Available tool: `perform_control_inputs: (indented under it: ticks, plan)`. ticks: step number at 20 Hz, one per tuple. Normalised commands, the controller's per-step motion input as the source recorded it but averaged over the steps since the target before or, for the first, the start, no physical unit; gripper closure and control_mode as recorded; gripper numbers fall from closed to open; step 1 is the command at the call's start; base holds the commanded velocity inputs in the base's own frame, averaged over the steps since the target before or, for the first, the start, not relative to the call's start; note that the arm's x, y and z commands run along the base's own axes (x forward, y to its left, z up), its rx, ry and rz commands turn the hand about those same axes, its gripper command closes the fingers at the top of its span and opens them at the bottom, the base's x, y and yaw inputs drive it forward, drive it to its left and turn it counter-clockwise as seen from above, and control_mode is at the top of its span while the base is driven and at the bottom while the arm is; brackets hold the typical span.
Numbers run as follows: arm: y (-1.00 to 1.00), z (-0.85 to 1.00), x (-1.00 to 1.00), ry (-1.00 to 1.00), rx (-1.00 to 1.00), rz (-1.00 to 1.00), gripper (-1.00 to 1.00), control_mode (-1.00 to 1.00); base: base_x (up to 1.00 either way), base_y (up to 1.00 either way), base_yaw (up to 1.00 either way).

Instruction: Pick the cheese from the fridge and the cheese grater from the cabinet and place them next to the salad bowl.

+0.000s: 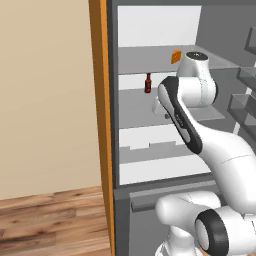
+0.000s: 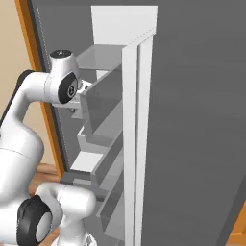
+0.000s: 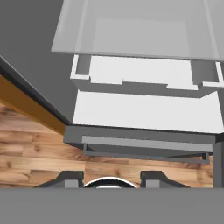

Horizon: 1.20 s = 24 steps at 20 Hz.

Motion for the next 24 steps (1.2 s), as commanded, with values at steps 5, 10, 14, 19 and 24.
perform_control_inputs:
  ticks: [5,10,14,19,24]
  plan:
    - [0.01,0.0,-0.28,-0.01,0.0,0.0,-1.0,-1.0,0.0,0.0,0.0]
    - [0.0,0.05,-0.56,-0.14,0.0,-0.02,-1.0,-1.0,0.0,0.0,0.0]
    - [0.0,0.25,-0.64,-0.14,0.0,-0.01,-1.0,-1.0,0.0,0.0,0.0]
    - [-0.01,0.17,-0.59,-0.22,0.0,0.0,-1.0,-1.0,0.0,0.0,0.0]
    - [0.0,0.29,-0.2,-0.12,0.0,0.0,-1.0,1.0,0.0,0.15,-0.03]
